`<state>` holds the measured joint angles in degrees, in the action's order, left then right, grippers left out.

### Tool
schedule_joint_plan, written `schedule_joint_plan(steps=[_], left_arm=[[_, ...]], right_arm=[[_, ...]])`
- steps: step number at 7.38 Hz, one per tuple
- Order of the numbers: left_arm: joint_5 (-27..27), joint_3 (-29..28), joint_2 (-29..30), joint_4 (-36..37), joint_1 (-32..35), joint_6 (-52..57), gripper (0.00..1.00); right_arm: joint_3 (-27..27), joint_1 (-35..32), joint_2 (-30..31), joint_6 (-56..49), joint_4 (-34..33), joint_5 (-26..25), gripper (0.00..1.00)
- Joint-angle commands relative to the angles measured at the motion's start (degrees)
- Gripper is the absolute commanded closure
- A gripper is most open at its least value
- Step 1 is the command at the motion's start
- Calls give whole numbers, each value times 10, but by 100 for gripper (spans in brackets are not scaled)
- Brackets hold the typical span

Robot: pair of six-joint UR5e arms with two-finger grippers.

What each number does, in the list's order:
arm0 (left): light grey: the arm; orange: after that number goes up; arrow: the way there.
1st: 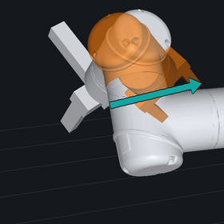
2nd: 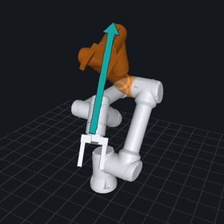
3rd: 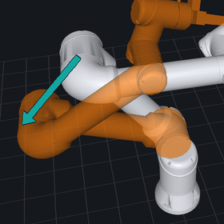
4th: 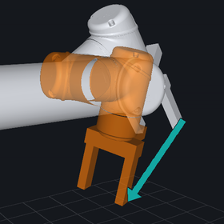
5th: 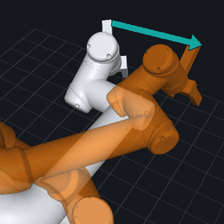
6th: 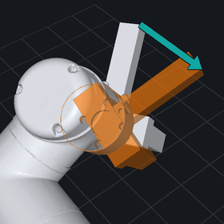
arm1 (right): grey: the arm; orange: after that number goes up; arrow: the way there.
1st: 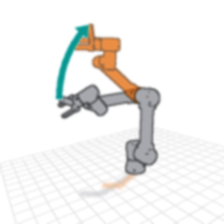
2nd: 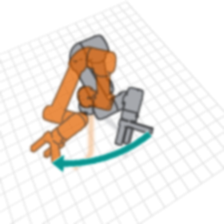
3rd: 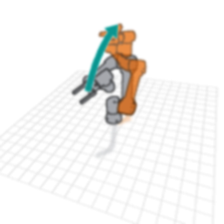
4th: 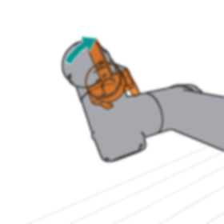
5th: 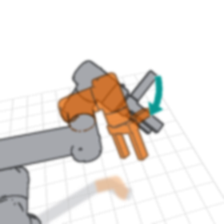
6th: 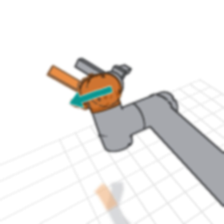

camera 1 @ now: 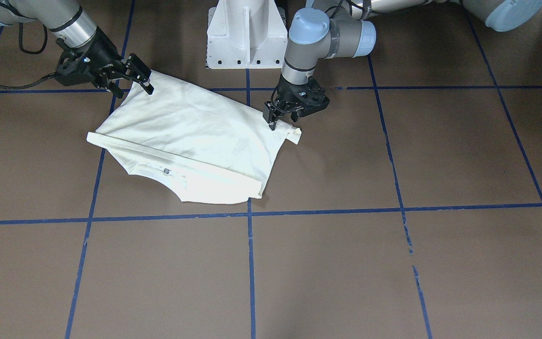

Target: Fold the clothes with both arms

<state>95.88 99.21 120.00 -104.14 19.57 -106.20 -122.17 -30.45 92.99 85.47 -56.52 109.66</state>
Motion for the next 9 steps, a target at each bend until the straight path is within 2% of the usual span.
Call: schedule_joint_plan(steps=[1,4,5,6,7,9], left_arm=[[-3,0,0,0,0,5,100],[0,0,1,2,38,9,100],[0,-5,4,1,76,33,100],[-1,-36,17,-2,113,77,100],[-1,-101,49,-19,151,111,100],[-2,-332,169,-173,211,161,100]], right_arm=[[0,-1,0,0,0,-1,0],[-1,-13,1,0,0,5,0],[-2,-15,0,0,1,5,0],[-2,-15,0,0,0,5,0],[-2,-18,0,0,1,5,0],[0,-25,0,0,0,5,0]])
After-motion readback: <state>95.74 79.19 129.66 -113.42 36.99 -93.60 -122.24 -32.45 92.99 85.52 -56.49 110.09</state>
